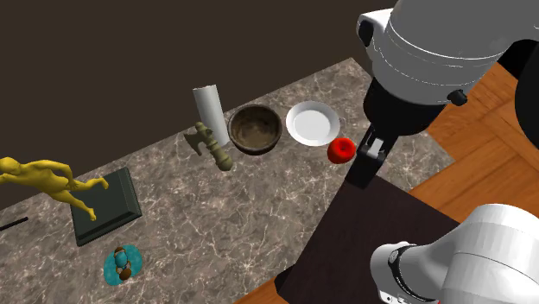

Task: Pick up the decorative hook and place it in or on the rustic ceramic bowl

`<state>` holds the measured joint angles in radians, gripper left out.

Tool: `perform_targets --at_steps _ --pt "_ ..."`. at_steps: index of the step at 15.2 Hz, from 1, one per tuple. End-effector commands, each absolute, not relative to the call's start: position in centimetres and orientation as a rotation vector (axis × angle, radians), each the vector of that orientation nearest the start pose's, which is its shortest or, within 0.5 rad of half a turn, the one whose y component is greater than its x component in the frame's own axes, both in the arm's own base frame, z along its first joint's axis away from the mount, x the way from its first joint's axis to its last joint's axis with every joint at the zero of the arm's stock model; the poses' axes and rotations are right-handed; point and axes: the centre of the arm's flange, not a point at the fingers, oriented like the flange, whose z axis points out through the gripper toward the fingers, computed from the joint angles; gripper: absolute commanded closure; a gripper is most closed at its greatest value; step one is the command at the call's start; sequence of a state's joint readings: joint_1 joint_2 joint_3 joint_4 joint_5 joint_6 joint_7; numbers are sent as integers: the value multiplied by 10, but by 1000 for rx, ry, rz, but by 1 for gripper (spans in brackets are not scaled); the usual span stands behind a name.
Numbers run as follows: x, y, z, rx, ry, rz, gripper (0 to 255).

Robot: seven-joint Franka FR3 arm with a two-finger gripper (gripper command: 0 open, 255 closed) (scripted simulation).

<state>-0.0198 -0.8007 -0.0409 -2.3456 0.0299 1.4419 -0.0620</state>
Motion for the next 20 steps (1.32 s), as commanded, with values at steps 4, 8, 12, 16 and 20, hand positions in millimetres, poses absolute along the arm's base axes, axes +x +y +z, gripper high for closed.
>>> perform_targets --at_steps 4,8,12,16,20 --pt "317 -7 564 -3091 -1 144 0" --pt "355 6 531 -3116 35 131 0" --pt "394 17 499 -3140 71 117 0" --pt "434 27 466 -3163 107 103 0" --pt "474 35 433 -3186 144 89 0"
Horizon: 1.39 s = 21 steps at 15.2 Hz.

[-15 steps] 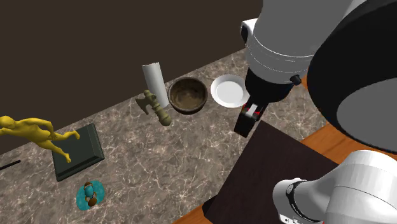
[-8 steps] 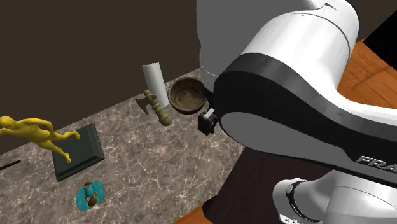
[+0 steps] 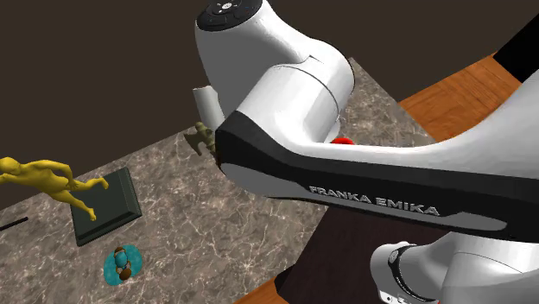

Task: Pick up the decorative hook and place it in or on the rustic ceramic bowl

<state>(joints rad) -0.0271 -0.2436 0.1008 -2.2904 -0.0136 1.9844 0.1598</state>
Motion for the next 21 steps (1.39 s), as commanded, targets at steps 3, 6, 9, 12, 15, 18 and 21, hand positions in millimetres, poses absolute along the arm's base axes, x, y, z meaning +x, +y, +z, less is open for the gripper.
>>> perform_targets --at_steps 3,6,9,12,15,18,21 --pt "504 40 409 -3203 172 78 0" --pt "535 44 384 -3219 201 67 0" --pt "566 47 360 -3236 229 56 0" --pt "597 49 336 -3252 258 45 0" --pt "628 50 312 -3267 288 34 0" --pt "659 51 289 -3283 317 23 0" --pt "676 49 271 -3291 334 16 0"
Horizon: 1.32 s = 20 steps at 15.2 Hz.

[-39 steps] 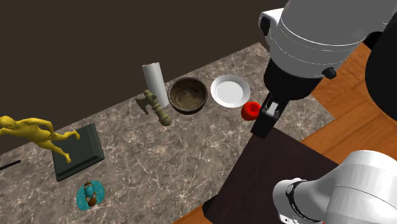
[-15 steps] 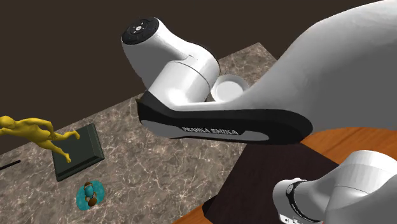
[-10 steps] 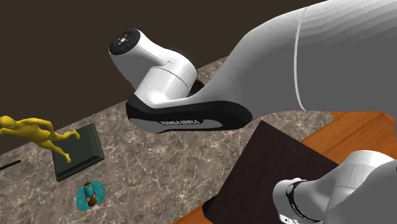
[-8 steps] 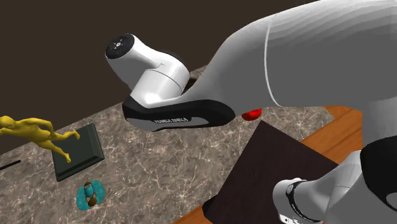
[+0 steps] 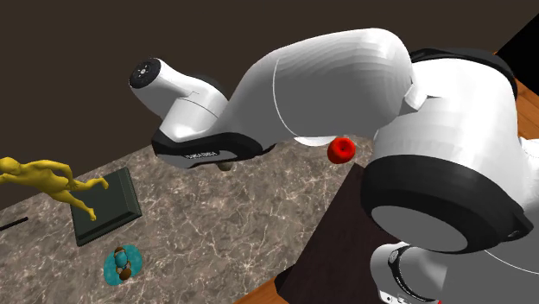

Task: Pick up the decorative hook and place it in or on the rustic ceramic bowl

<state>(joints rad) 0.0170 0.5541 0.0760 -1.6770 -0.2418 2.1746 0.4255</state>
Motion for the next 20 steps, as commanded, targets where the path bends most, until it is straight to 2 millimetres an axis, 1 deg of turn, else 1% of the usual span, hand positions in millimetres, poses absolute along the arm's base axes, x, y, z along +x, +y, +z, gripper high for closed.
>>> perform_targets --at_steps 1,7,14,15,20 --pt "676 48 266 -3291 334 16 0" --pt "675 44 236 -3291 334 16 0" --pt "675 44 237 -3291 334 16 0" --pt "675 44 237 -3291 334 16 255" --pt "675 44 237 -3291 334 16 255"
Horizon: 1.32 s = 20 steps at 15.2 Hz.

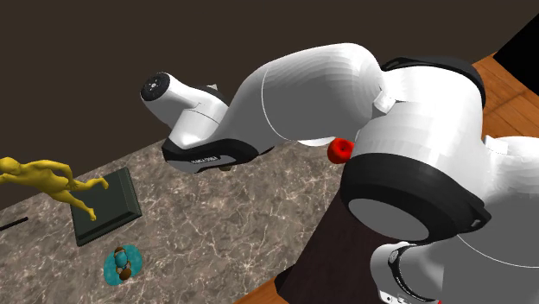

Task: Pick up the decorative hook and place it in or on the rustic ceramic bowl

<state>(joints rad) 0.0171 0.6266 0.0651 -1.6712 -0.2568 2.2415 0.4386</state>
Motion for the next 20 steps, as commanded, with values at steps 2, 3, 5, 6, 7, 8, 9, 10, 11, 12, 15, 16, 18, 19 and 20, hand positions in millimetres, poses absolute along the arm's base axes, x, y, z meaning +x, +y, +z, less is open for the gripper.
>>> perform_targets --at_steps 2,3,5,6,7,8,9,10,11,12,15,16,18,19,20 --pt "675 44 237 -3291 334 16 255" --pt "675 44 237 -3291 334 16 255" --pt "675 44 242 -3291 334 16 255" --pt "675 44 247 -3291 334 16 255" --pt "675 44 252 -3291 334 16 255" --pt "675 44 258 -3291 334 16 255" --pt "675 44 263 -3291 334 16 255" --pt "675 44 268 -3291 334 16 255" --pt "675 44 273 -3291 334 16 255" --pt "675 44 279 -3291 334 16 255" --pt "675 44 295 -3291 334 16 255" --pt "675 44 300 -3291 334 16 255" --pt "675 44 310 -3291 334 16 255" --pt "675 44 316 -3291 334 16 255" --pt "675 44 321 -3291 334 16 255"
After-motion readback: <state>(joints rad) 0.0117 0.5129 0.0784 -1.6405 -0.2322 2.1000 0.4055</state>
